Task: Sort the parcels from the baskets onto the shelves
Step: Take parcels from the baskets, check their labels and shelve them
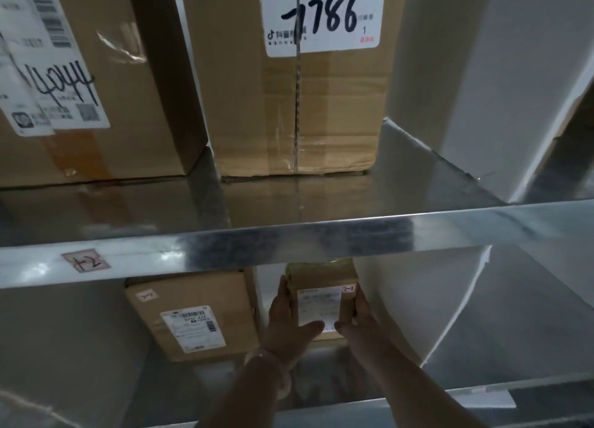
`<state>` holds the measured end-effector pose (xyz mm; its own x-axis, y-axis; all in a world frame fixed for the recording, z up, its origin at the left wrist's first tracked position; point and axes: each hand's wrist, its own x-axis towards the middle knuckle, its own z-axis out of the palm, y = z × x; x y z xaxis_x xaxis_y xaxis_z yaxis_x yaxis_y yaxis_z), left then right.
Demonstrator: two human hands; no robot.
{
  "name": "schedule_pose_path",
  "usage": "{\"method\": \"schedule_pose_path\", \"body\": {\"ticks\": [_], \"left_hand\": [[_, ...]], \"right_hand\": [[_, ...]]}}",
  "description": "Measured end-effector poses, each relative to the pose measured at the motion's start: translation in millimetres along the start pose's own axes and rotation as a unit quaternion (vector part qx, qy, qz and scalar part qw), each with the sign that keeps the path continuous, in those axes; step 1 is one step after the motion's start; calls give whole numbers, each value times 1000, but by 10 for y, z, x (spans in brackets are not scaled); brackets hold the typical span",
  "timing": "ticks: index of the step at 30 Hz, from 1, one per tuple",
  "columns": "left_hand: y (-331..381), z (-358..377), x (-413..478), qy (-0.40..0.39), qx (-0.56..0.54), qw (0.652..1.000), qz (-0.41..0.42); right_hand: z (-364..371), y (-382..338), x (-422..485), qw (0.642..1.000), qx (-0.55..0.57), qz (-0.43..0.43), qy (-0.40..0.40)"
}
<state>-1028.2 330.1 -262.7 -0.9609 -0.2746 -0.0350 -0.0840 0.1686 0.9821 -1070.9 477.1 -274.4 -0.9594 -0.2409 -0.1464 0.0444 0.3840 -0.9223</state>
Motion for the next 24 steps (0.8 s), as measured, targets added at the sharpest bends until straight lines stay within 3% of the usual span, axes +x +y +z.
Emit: {"method": "schedule_pose_path", "body": {"ticks": [7,14,19,24], "left_hand": [[157,2,-139,17,23,999,-22],[245,-122,-530,-10,-1,998,-61],[31,-477,-837,-12,-6,998,-61],[65,-1231,-1495,20,-28,998,-50]], "right_hand": [[-40,-63,-146,997,-60,35,16],[88,-9,-447,996,2,79,41],[364,-62,-916,996,-44,36,63],[975,-584,-1569,997,-80,-6,7]]}}
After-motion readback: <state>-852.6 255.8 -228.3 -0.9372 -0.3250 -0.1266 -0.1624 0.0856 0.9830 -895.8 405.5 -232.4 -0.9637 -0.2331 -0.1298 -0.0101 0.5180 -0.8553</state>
